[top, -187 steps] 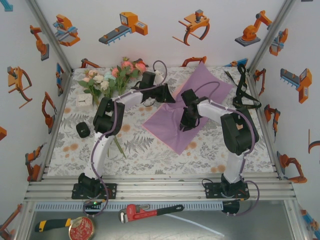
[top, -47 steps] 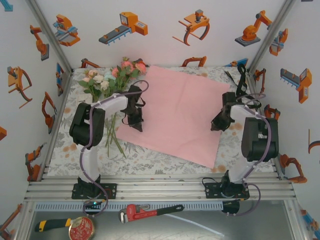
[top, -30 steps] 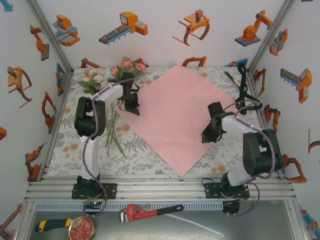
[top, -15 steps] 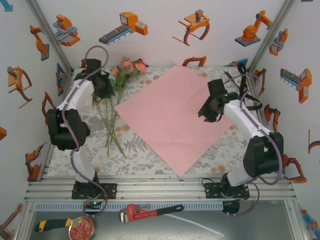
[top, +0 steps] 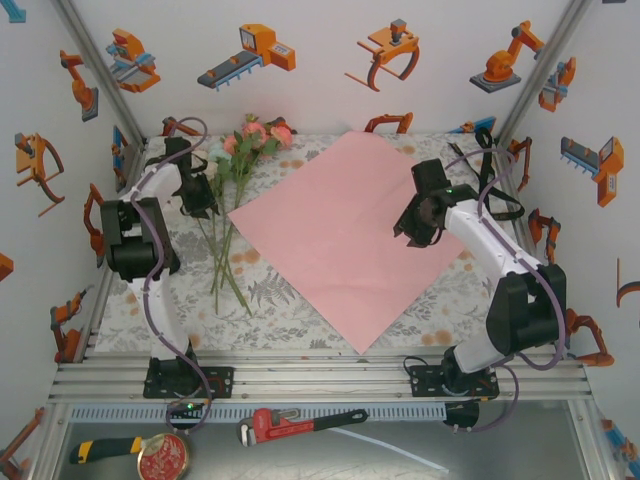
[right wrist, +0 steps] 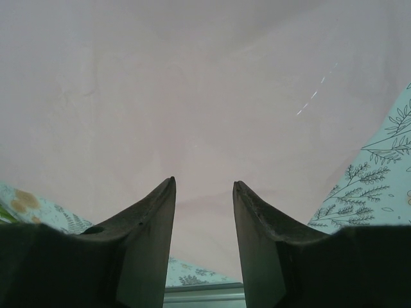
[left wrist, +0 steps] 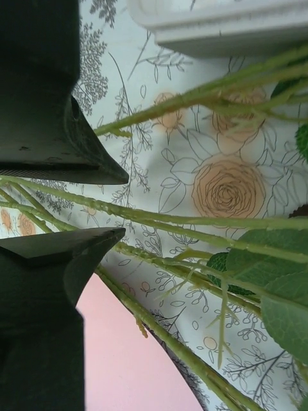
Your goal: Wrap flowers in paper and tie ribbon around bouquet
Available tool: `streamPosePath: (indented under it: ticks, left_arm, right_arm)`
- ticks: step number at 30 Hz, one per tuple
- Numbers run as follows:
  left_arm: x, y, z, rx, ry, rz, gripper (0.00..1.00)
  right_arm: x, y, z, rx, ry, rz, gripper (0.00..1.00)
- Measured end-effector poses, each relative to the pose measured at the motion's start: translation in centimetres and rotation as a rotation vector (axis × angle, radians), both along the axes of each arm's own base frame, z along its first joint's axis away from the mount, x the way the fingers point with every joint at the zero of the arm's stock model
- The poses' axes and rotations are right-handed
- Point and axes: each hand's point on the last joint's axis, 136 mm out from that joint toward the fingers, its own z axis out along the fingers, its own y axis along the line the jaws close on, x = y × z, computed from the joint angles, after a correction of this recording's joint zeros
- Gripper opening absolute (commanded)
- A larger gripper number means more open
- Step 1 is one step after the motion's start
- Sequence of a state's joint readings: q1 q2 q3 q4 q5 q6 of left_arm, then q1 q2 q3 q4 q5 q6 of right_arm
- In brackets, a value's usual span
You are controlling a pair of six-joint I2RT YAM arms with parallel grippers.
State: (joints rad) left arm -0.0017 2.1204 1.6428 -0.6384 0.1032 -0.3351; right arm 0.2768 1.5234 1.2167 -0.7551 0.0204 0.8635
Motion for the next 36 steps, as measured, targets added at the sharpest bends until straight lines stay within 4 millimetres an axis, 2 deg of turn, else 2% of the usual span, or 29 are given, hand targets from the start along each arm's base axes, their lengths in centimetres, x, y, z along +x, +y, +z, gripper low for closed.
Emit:
streamPosePath:
  ticks: [2, 3, 7, 11, 14, 16, 19, 22, 24, 25, 26, 27, 29, 31, 33, 36]
  left_arm:
    - [-0.2, -0.1, -0.5, -0.004, 0.017, -0.005, 0.35]
    - [-0.2, -0.1, -0.7, -0.005, 0.026, -0.006, 0.31]
    - [-0.4, -0.1, -1.6, -0.003, 0.056, -0.022, 0.02]
    - [-0.6, 0.0, -1.4, 0.011, 0.062, -0.036, 0.0]
    - [-0.8, 0.2, -0.1, 0.025, 0.05, -0.046, 0.0]
    - [-0.9, 0.2, 2.1, 0.029, 0.013, -0.051, 0.0]
    - [-0.7, -0.3, 8.1, 0.011, -0.118, -0.052, 0.0]
    - [0.3, -2.8, 16.9, -0.12, -0.363, -0.037, 0.0]
    - [1.3, -6.1, 22.6, -0.26, -0.537, -0.048, 0.0]
    - [1.7, -8.0, 24.5, -0.322, -0.59, -0.064, 0.0]
    - [2.3, -10.7, 26.3, -0.396, -0.64, -0.097, 0.0]
    - [3.1, -13.7, 27.5, -0.465, -0.668, -0.139, 0.0]
    - [4.5, -19.7, 27.9, -0.57, -0.674, -0.224, 0.0]
    - [5.8, -25.8, 26.2, -0.648, -0.639, -0.301, 0.0]
    - [6.4, -31.5, 22.5, -0.697, -0.558, -0.367, 0.0]
    - [6.4, -37.2, 16.5, -0.706, -0.441, -0.431, 0.0]
  right_arm:
    - [0.0, 0.0, 0.0, 0.0, 0.0, 0.0, 0.42]
    - [0.0, 0.0, 0.0, 0.0, 0.0, 0.0, 0.42]
    - [0.0, 0.0, 0.0, 0.0, 0.0, 0.0, 0.42]
    - [0.0, 0.0, 0.0, 0.0, 0.0, 0.0, 0.42]
    - [0.0, 0.0, 0.0, 0.0, 0.0, 0.0, 0.42]
    - [0.0, 0.0, 0.0, 0.0, 0.0, 0.0, 0.43]
    - [0.0, 0.0, 0.0, 0.0, 0.0, 0.0, 0.44]
    - [0.0, 0.0, 0.0, 0.0, -0.001, 0.001, 0.48]
    - [0.1, 0.0, 0.1, -0.001, -0.007, 0.005, 0.51]
    - [0.1, 0.0, 0.2, -0.002, -0.009, 0.007, 0.52]
    - [0.1, 0.0, 0.2, -0.005, -0.012, 0.01, 0.53]
    - [0.1, 0.0, 0.3, -0.007, -0.016, 0.013, 0.54]
    - [0.2, 0.0, 0.5, -0.007, -0.025, 0.02, 0.55]
    - [0.2, 0.0, 0.7, -0.007, -0.03, 0.023, 0.55]
    - [0.2, -0.1, 1.0, -0.008, -0.041, 0.021, 0.56]
    - [0.2, -0.3, 1.7, -0.011, -0.063, 0.018, 0.56]
